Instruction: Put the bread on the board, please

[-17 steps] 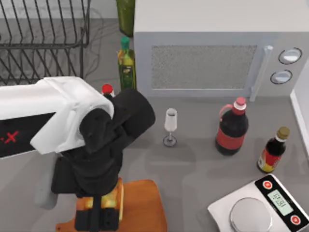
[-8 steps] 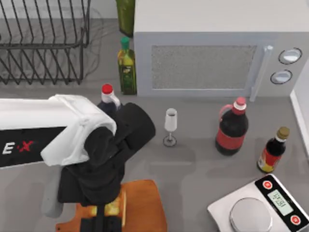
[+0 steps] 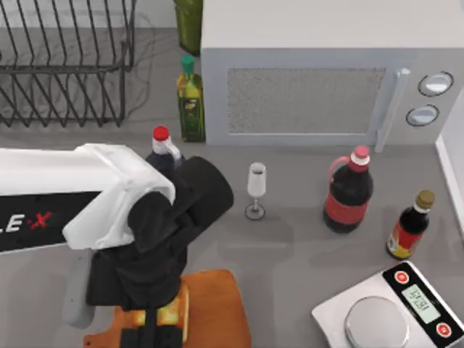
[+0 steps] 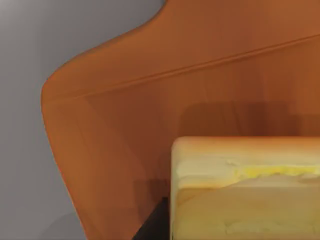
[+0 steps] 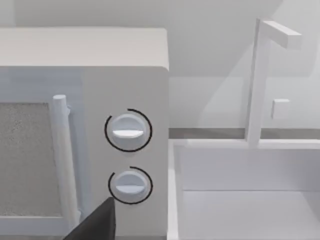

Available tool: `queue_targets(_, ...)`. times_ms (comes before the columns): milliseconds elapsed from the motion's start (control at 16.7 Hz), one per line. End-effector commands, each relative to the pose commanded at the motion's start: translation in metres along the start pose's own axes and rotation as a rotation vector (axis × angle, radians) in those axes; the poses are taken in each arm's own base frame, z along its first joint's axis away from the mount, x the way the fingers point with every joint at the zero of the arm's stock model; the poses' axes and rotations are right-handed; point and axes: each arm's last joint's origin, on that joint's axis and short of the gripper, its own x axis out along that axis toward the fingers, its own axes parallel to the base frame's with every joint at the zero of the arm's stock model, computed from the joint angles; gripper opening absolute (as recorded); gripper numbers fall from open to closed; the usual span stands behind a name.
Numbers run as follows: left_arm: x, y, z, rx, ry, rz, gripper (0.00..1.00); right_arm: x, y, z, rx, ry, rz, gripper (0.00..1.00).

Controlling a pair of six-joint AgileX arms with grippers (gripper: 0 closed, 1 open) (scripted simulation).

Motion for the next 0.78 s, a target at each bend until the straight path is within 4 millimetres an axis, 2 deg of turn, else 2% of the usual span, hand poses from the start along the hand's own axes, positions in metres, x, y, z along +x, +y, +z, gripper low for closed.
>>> queue_targets(540,0.0000,0.0000,0.0000,0.000,0.000,0.000,0.98,0.0000,0.0000,0.0000,0.000,0.000,0.000,1.00)
queue_targets(780,0.0000,0.0000,0.0000,0.000,0.000,0.000,1.00,0.0000,0.0000,0.0000,0.000,0.000,0.000,1.00)
